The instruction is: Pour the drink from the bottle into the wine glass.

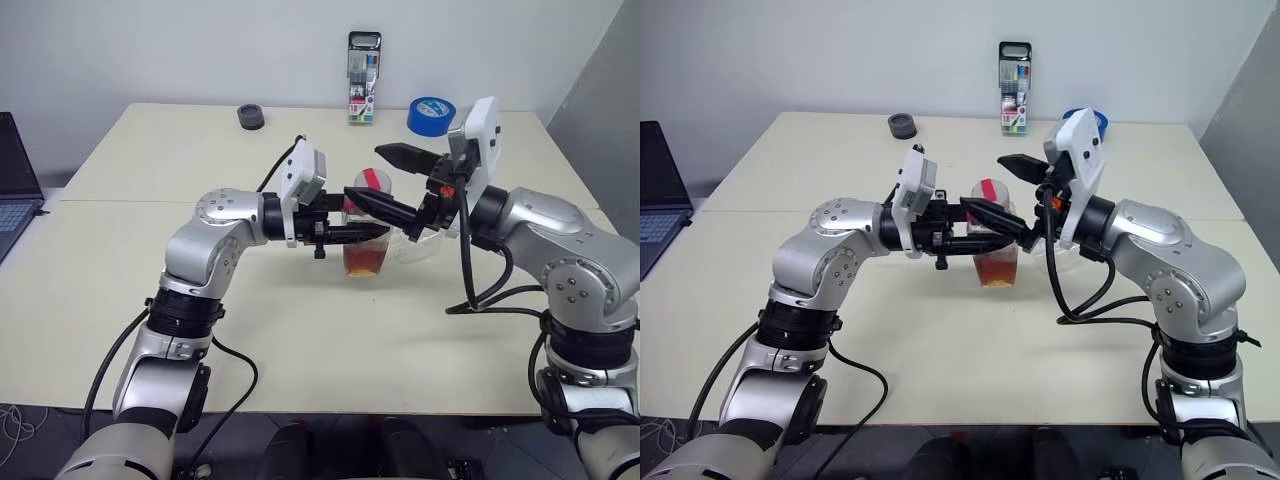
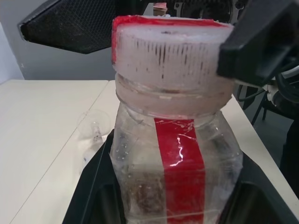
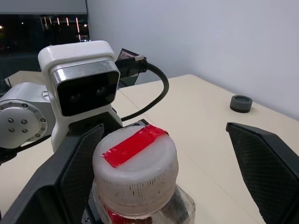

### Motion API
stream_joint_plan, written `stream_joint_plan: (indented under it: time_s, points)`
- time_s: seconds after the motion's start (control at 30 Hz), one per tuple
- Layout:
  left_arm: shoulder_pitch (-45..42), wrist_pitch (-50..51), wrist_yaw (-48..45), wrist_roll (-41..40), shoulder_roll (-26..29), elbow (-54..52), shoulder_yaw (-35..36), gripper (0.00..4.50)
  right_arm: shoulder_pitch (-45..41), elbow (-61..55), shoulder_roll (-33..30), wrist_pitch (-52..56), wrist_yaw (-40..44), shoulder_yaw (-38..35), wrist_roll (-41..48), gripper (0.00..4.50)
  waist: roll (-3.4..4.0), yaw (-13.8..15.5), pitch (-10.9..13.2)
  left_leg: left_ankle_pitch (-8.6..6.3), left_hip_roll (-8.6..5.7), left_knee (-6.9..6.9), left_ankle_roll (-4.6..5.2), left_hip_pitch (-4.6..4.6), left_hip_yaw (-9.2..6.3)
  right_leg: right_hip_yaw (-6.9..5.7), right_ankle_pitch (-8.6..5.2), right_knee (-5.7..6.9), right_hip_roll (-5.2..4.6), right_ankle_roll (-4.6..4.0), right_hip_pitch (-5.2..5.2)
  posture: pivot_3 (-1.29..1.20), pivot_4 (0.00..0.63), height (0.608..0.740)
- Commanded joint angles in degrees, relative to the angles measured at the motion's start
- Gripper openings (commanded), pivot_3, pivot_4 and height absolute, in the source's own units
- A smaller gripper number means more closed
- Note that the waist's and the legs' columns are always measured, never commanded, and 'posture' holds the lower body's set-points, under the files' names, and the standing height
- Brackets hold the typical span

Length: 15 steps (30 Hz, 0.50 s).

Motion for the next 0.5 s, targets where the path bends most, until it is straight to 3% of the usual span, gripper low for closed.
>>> stream_joint_plan:
  time_s: [0.03,0.5]
  points:
    - [-1.66,-0.85,-0.23,-0.85,0.30,-1.58,0.95,1.82,0.35,-1.16,-1.72,-1.28,0.20,-1.68,-0.48,4.47,0.00,-0.01,0.00,0.00,0.00,0.00,0.00,0.00,0.00,0.00,0.00,0.00,0.00,0.00,0.00,0.00,0.150,0.740]
    - [-1.23,-0.83,-0.12,-1.10,0.10,-2.03,0.68,1.82,2.40,-5.65,-7.91,3.48,0.78,-6.08,8.47,4.47,0.00,-0.04,0.00,-0.09,0.00,0.00,0.16,0.00,0.00,0.00,0.00,0.00,0.00,0.00,0.01,0.00,0.150,0.740]
